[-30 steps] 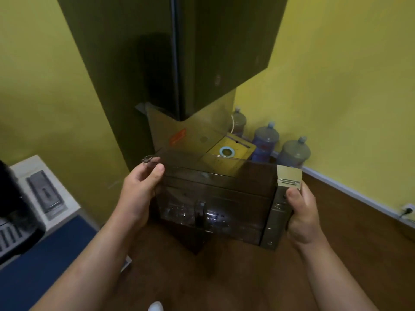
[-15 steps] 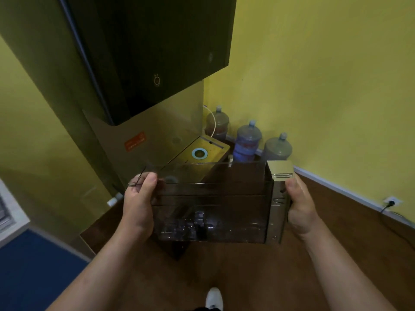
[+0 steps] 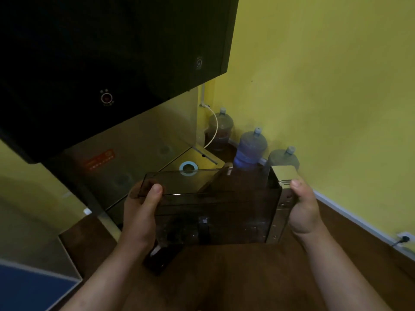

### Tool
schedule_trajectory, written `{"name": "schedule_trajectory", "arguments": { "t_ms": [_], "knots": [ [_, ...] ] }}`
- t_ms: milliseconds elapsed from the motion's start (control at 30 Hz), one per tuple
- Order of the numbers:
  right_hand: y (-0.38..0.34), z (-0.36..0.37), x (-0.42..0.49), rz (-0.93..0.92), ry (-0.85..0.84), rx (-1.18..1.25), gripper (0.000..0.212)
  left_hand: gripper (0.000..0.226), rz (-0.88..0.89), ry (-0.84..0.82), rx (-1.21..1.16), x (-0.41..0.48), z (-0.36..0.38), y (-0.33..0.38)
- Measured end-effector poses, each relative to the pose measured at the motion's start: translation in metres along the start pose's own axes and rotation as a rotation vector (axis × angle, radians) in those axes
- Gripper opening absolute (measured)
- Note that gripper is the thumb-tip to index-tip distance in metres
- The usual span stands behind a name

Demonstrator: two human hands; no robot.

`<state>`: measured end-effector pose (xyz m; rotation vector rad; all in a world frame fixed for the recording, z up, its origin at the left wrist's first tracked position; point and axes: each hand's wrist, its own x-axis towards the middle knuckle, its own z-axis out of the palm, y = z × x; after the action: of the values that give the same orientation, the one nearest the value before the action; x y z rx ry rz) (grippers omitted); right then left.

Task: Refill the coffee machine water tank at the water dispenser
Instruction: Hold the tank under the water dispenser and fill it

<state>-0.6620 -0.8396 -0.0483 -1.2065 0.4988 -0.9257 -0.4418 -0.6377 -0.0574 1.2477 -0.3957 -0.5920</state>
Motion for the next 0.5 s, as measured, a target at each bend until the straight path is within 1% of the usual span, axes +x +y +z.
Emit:
{"name": "schedule_trajectory", "arguments": {
  "t_ms": [100,133,200,233,300,400,433,467,500],
  "knots": [
    [0.004,-0.011,0.028,0.038,-0.028,0.019,0.032,0.053,-0.002,0.039,-0.01,0.014,0.017,-0.002],
    [0.005,-0.014,0.036,0.06,-0.044,0.027,0.036,0.053,0.001,0.058,-0.005,0.019,0.021,-0.005],
    [0.01,-0.023,0.056,0.089,-0.065,0.032,0.056,0.051,-0.001,0.106,0.001,0.028,0.032,-0.011],
    [0.014,-0.028,0.067,0.097,-0.074,0.037,0.063,0.051,0.007,0.13,-0.005,0.032,0.039,-0.013],
    [0.018,-0.037,0.09,0.119,-0.099,0.043,0.066,0.055,-0.001,0.18,-0.014,0.04,0.052,-0.021],
    [0.021,-0.052,0.128,0.156,-0.177,0.04,0.071,0.044,0.014,0.299,-0.039,0.05,0.078,-0.029],
    [0.021,-0.057,0.14,0.164,-0.205,0.04,0.074,0.043,0.025,0.32,-0.066,0.052,0.087,-0.032],
    [0.021,-0.063,0.153,0.171,-0.225,0.04,0.076,0.051,0.029,0.342,-0.085,0.055,0.097,-0.035],
    [0.022,-0.069,0.167,0.168,-0.246,0.028,0.078,0.064,0.032,0.361,-0.097,0.056,0.108,-0.037]
  ]
}}
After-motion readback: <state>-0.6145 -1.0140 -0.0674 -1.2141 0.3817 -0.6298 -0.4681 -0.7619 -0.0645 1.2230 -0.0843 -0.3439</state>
